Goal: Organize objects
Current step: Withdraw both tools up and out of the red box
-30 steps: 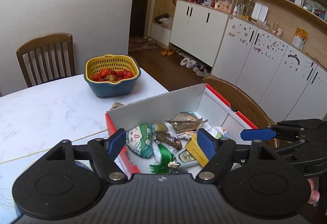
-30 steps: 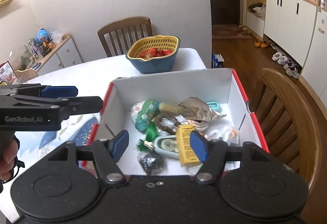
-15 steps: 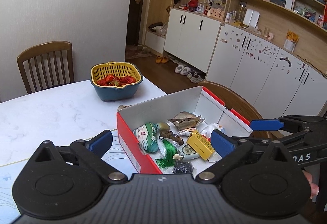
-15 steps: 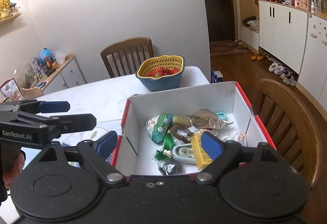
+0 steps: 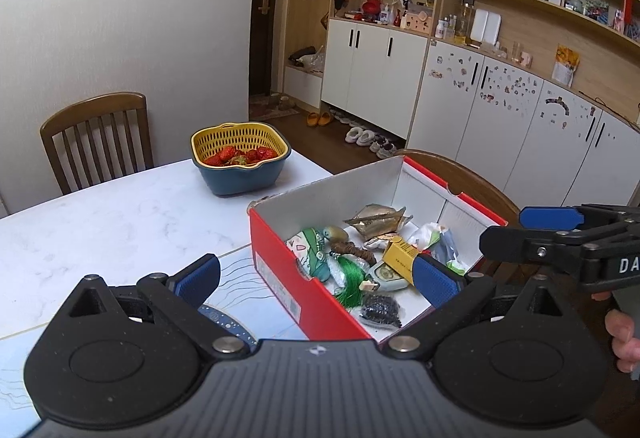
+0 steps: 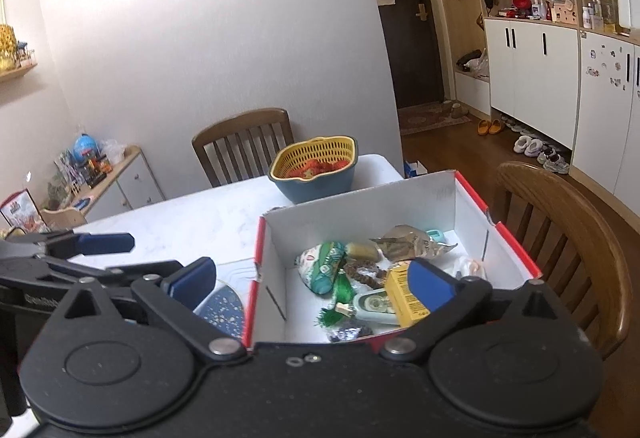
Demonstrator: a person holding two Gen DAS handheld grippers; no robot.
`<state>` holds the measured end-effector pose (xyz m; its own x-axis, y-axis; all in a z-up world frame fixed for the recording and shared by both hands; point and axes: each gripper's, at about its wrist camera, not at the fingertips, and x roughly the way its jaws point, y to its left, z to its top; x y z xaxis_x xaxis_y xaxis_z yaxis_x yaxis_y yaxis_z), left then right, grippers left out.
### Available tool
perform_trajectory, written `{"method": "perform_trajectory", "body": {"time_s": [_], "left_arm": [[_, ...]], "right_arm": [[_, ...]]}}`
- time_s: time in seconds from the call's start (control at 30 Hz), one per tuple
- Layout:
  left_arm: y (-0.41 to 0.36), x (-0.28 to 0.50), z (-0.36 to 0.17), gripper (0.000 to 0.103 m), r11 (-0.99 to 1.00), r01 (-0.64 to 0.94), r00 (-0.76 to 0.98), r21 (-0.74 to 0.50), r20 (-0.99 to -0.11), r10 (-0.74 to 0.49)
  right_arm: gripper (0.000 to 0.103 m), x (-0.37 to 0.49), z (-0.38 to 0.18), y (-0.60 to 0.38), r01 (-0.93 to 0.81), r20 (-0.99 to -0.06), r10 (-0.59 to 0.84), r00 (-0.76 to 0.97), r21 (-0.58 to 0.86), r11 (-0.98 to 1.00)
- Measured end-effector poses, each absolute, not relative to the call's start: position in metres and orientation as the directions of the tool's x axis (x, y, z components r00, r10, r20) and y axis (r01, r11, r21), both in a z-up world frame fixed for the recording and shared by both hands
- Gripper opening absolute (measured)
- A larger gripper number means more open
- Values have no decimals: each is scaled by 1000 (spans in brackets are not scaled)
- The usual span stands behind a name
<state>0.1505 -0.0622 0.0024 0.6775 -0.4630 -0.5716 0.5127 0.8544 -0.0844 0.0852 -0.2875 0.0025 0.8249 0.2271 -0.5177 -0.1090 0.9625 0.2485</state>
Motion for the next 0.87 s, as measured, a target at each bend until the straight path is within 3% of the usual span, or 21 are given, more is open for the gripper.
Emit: {"method": "perform_trajectory", "body": {"time_s": [0.87], "left_arm": [[-45, 147, -12, 103, 844, 525, 660, -105, -576, -482]], "right_arm": [[102, 67, -6, -273, -63, -538, 187, 822, 240, 969]]}}
